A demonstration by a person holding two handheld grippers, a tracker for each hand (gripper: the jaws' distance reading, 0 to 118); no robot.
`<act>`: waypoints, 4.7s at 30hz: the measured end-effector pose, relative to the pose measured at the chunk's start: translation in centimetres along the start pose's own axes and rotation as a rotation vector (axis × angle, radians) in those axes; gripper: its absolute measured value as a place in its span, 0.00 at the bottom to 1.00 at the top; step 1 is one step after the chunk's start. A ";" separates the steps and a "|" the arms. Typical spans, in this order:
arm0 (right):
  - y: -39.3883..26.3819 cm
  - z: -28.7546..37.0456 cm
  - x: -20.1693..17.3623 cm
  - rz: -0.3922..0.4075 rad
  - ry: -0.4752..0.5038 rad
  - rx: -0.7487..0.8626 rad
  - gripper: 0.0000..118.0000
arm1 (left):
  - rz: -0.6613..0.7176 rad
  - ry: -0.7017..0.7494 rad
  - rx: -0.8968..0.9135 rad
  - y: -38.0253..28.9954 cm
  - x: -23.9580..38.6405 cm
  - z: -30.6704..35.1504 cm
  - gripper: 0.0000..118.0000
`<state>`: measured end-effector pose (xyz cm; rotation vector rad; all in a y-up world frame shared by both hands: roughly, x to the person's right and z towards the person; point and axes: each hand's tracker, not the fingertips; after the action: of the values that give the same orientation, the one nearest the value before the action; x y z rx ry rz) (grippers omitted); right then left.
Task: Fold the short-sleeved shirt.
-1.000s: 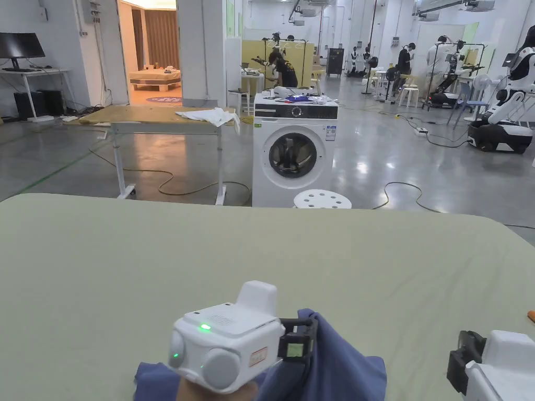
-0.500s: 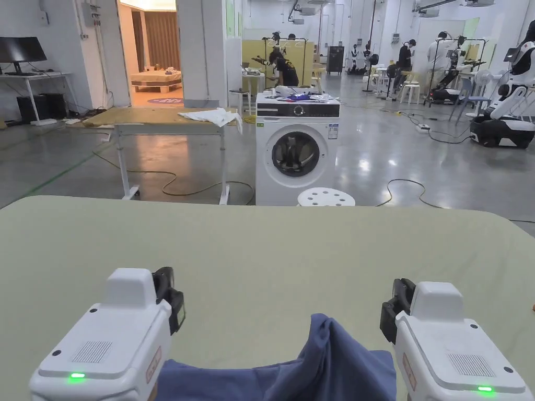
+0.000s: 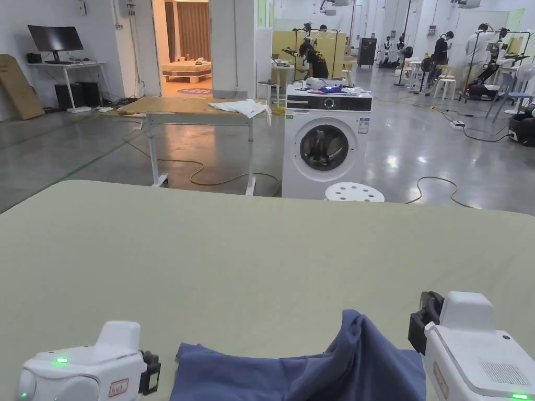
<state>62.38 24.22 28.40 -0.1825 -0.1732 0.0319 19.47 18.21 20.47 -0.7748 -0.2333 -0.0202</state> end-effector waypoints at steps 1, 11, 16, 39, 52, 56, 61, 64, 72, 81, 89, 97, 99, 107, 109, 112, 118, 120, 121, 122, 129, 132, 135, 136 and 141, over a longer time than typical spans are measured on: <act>-0.3 0.0 0.2 0.002 -0.003 -0.008 0.04 | 0.003 0.005 -0.047 -0.8 -0.4 -0.8 0.10; -2.5 -0.1 2.6 0.000 -0.043 -0.092 0.03 | 0.080 0.121 -0.191 -5.8 -1.8 -6.2 0.60; -3.8 0.3 4.0 -0.010 -0.052 -0.165 0.04 | -0.008 0.093 -0.195 -5.2 0.2 -5.5 0.00; -6.5 -15.9 7.6 -0.083 0.080 -0.692 0.63 | 0.048 -0.014 -0.054 -2.3 0.8 -1.8 0.00; -9.0 -20.1 8.0 -0.063 0.154 -0.811 0.01 | 0.066 0.002 -0.062 -2.9 0.6 -2.0 0.00; -7.4 -18.3 8.4 -0.059 0.141 -0.709 0.00 | 0.061 0.000 -0.045 -2.5 1.0 -1.6 0.00; -2.3 -14.8 9.3 -0.077 0.127 -0.528 0.00 | 0.076 0.002 0.050 -0.3 0.7 0.5 0.00; 1.0 -13.3 10.2 -0.071 0.115 -0.462 0.00 | 0.083 -0.007 0.129 1.9 0.1 2.3 0.00; 9.6 -9.3 12.4 -0.064 0.042 -0.268 0.00 | 0.063 -0.023 0.330 10.5 -0.9 9.3 0.00; 18.4 -6.5 12.1 -0.026 -0.023 -0.170 0.00 | 0.099 -0.034 0.471 20.2 -2.9 15.1 0.00; 23.4 -7.5 10.0 0.018 -0.022 -0.121 0.00 | 0.061 0.005 0.497 26.6 -3.1 15.2 0.00; 24.4 -10.5 9.4 0.036 -0.043 -0.094 0.00 | 0.049 0.068 0.511 29.8 -4.1 12.3 0.00; 23.7 -11.3 9.4 0.019 -0.044 -0.094 0.00 | 0.052 0.076 0.497 29.6 -4.5 10.8 0.00; 13.8 -13.1 9.0 0.046 -0.056 -0.159 0.00 | 0.065 0.086 0.408 21.9 -4.5 4.1 0.00; 10.4 -13.9 9.4 0.054 -0.059 -0.201 0.00 | 0.062 0.091 0.355 18.7 -4.5 2.1 0.00; 5.1 -13.0 9.5 0.061 -0.067 -0.264 0.01 | 0.086 0.081 0.283 13.1 -4.6 -0.2 0.00; -4.6 -9.7 10.1 0.040 -0.071 -0.387 0.01 | 0.147 0.078 0.175 1.9 -5.8 -2.9 0.00; -6.9 -8.6 10.0 0.030 -0.069 -0.405 0.01 | 0.161 0.080 0.139 -1.1 -5.8 -3.0 0.00; -7.8 -8.1 10.0 0.032 -0.076 -0.405 0.01 | 0.170 0.086 0.125 -2.4 -5.7 -3.1 0.00; -8.4 -7.9 10.0 0.037 -0.084 -0.411 0.01 | 0.170 0.094 0.115 -3.4 -5.5 -2.9 0.00; -7.8 -4.5 8.3 0.061 -0.152 -0.301 0.43 | 0.157 0.143 0.155 -5.1 -4.6 -1.6 0.53; -5.6 -2.3 6.8 0.063 -0.168 -0.167 0.65 | 0.131 0.122 0.275 -4.0 -3.2 0.4 0.63; -3.2 -0.2 4.8 0.069 -0.158 -0.026 0.65 | 0.106 0.110 0.377 -2.1 -1.1 2.2 0.63; -2.4 0.2 4.0 0.069 -0.140 0.000 0.65 | 0.090 0.100 0.409 -1.5 -0.4 2.7 0.63; -0.1 2.2 0.0 0.027 -0.094 0.131 0.64 | -0.014 0.165 0.601 1.3 4.6 5.4 0.61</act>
<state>62.03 24.56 30.59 -0.0529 -0.2613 0.0785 22.95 23.16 24.30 -0.1711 -0.0777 -0.0257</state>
